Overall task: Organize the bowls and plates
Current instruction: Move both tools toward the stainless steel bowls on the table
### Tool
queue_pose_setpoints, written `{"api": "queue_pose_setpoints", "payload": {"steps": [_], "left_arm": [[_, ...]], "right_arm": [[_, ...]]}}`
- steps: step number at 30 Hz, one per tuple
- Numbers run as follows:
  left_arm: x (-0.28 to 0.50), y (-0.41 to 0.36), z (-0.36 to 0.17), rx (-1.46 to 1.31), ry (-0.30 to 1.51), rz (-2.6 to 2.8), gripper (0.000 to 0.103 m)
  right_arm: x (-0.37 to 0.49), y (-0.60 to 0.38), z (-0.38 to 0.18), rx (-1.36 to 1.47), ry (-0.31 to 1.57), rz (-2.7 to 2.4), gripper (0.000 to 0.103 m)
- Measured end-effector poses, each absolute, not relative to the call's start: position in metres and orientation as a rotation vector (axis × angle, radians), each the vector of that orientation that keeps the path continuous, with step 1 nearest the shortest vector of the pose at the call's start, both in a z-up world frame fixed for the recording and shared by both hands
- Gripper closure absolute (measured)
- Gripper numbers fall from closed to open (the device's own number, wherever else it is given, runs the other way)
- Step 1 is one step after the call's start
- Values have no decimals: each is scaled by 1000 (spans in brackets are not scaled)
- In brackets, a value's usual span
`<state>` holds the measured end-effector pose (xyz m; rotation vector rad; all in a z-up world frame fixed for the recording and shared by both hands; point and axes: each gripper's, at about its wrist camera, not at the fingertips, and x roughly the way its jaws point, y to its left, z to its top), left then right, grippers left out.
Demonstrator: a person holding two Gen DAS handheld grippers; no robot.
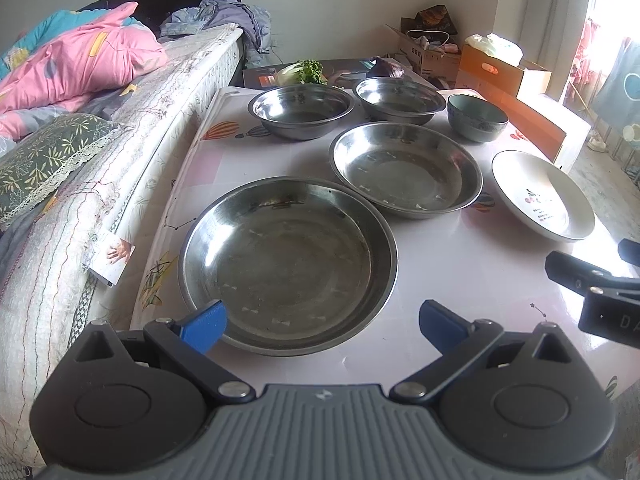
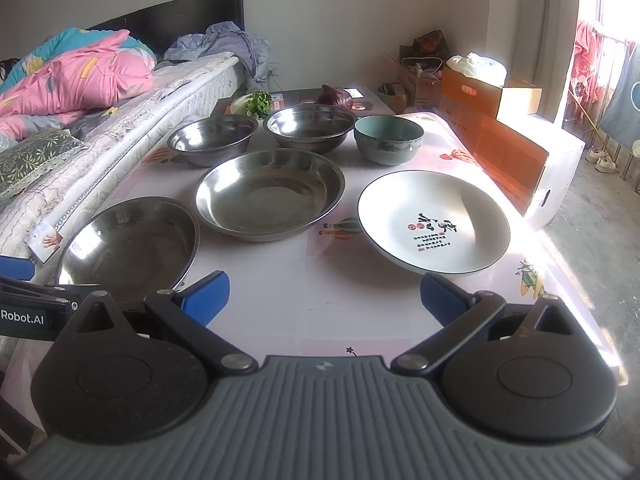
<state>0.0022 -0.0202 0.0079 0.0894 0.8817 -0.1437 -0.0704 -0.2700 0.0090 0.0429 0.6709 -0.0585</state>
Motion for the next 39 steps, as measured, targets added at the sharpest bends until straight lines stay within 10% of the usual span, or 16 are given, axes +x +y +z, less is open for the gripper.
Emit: {"api": "queue_pose_setpoints", "payload": {"steps": [39], "left_arm": [[2, -16, 10, 86, 869, -138, 0]], "right_arm": [[-69, -262, 12, 15, 690, -46, 1]]}}
